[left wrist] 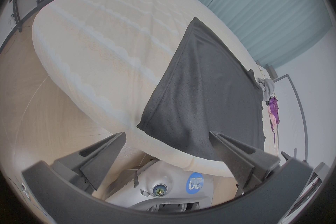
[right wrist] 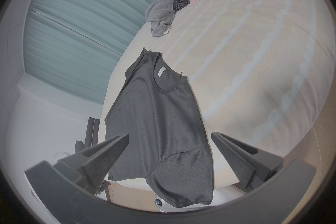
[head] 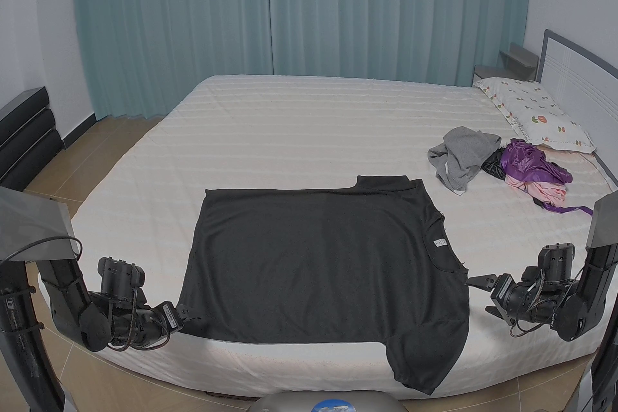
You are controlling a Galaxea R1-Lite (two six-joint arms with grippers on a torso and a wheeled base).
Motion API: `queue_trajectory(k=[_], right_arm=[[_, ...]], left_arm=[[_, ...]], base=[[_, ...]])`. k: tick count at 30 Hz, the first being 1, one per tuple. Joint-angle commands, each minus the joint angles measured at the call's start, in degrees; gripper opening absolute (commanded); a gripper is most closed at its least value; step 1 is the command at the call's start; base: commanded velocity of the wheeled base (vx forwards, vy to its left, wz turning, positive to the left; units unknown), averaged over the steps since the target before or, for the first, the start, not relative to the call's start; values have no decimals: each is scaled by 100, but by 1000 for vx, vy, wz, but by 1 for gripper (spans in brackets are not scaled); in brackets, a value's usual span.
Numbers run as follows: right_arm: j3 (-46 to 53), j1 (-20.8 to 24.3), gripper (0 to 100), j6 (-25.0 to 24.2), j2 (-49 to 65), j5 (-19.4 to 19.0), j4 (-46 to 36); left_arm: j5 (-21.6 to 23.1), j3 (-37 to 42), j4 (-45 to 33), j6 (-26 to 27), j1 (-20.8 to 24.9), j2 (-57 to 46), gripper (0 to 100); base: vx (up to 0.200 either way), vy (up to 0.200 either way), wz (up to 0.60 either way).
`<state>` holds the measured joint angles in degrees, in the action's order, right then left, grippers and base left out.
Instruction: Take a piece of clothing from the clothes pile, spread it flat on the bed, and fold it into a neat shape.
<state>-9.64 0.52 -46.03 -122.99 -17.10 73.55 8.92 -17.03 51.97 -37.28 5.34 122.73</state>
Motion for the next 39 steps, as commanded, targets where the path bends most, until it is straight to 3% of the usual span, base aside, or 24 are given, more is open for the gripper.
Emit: queue_trajectory(k=[1,13,23,24,39], right_arm=[[6,35,100,-11,-14,-4,2],[24,44,100,-29,-23,-4,2],[33,106,100,-20,-102,-4,2],[33,106,100,-11,-102,5,2],[77,123,100,68,-146,58,2]], left_arm=[[-22,-90,-11,107,90,189,100],[-224,-459,-73,625,169,515,100],[-260,-582,-82,634,169,576,100],[-268,-582,-82,634,178,585,0],[-497,-336,-64,625,72,418,0]], base=[[0,0,0],[0,0,0],[0,0,0],[0,0,0],[0,0,0]])
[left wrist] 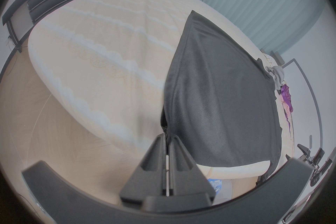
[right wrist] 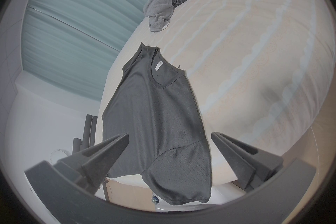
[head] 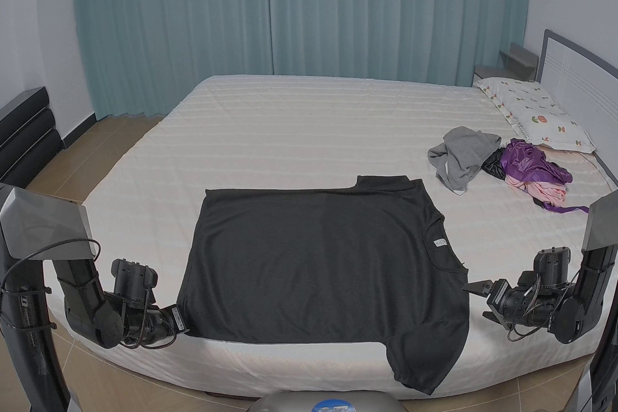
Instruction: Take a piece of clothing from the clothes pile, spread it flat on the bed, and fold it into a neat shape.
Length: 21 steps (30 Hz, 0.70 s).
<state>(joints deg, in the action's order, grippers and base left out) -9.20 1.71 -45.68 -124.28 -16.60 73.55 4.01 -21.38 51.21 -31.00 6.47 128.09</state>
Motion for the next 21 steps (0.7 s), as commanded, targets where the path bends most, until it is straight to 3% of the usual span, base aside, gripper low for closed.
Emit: queue_trajectory(k=[1,8,21], right_arm=[[41,5,100,77,-17,8,2],[112,23,100,630,-184,61,2],[-512,242,100,815,-957,342,2]], left_arm=[[-6,126,12,-2,-58,-152,0],[47,257,20,-20,-243,-425,0],[241,354,64,-64,-533,-451,0]], base=[[0,0,0],[0,0,0],[0,0,0]])
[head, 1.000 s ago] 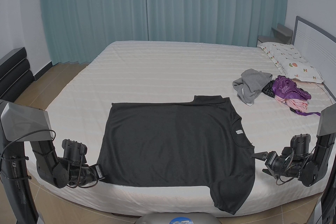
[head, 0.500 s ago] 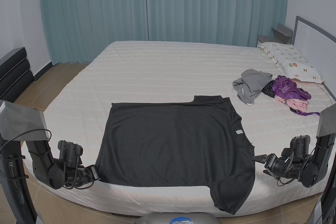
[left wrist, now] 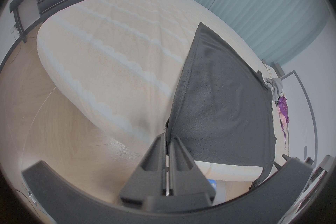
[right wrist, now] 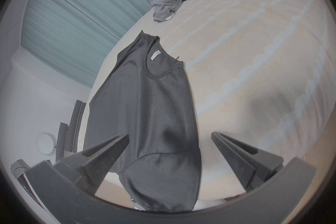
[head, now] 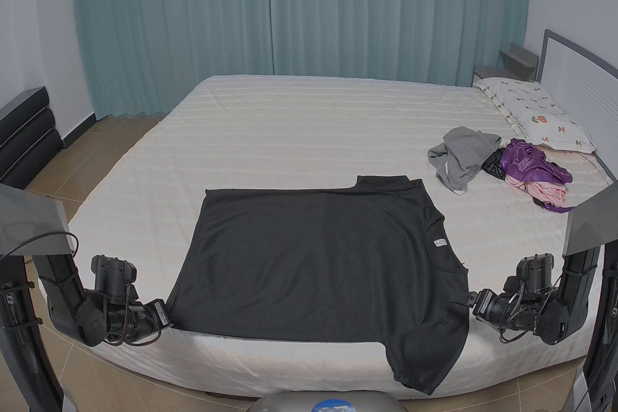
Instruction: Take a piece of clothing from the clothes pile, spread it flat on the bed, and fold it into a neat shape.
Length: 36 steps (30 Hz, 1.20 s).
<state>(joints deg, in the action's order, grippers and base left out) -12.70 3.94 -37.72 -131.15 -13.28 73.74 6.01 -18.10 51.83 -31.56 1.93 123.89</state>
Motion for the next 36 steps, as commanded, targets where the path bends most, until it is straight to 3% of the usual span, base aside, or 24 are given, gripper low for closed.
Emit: queue_trajectory(k=[1,5,6,16,36], right_arm=[[-277,11,100,28,-297,18,-35],[-338,28,100,72,-324,27,-106],[-347,28,0,133,-333,27,-114],[-707,-16,0,335,-341,159,-149],[-2096,-51,0,406,-43,167,-1336]], left_arm=[[111,52,2,-8,-131,-32,0],[146,61,2,-8,-149,-32,0],[155,70,2,-8,-149,-32,0],[164,79,2,-8,-149,-6,0],[295,52,2,-192,-140,-6,0]], base=[[0,0,0],[0,0,0],[0,0,0],[0,0,0],[0,0,0]])
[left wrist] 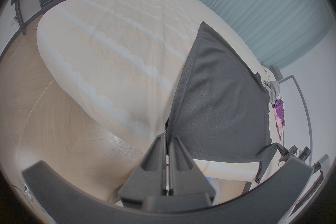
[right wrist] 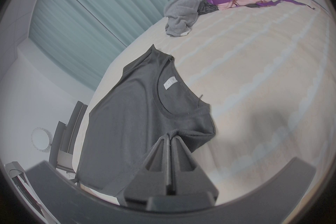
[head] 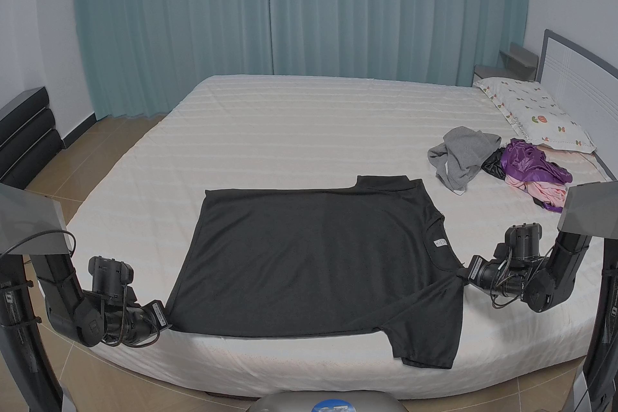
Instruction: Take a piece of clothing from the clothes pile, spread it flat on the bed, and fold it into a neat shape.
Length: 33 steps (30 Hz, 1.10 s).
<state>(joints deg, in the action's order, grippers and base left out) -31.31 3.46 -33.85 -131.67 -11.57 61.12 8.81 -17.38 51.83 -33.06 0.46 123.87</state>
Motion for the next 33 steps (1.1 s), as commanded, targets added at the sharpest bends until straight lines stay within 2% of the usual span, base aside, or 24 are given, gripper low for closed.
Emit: queue_trajectory(k=[1,5,6,14,15,17,19,25,33], right_arm=[[-315,5,0,45,10,-3,-180],[-376,32,0,204,-17,-12,-426],[-376,32,100,309,-34,-30,-426],[72,-65,100,336,326,-126,-268],[459,-65,100,336,502,-390,-39],[819,-65,100,344,581,-627,198],[1223,-30,100,379,546,-715,462],[1935,23,100,784,45,-759,1147],[2225,155,100,889,-667,-759,2132]], left_arm=[[24,-11,-7,-43,6,-12,0],[33,-2,2,-43,6,-3,0],[33,-2,2,-43,6,-3,0],[33,7,-7,-51,6,6,0],[33,7,-7,-51,6,-3,0],[33,7,-7,-51,6,-12,0],[33,16,-7,-51,6,-12,0],[33,16,-7,-51,6,-12,0],[33,25,2,-51,6,15,0]], base=[[0,0,0],[0,0,0],[0,0,0],[0,0,0],[0,0,0],[0,0,0],[0,0,0],[0,0,0],[0,0,0]])
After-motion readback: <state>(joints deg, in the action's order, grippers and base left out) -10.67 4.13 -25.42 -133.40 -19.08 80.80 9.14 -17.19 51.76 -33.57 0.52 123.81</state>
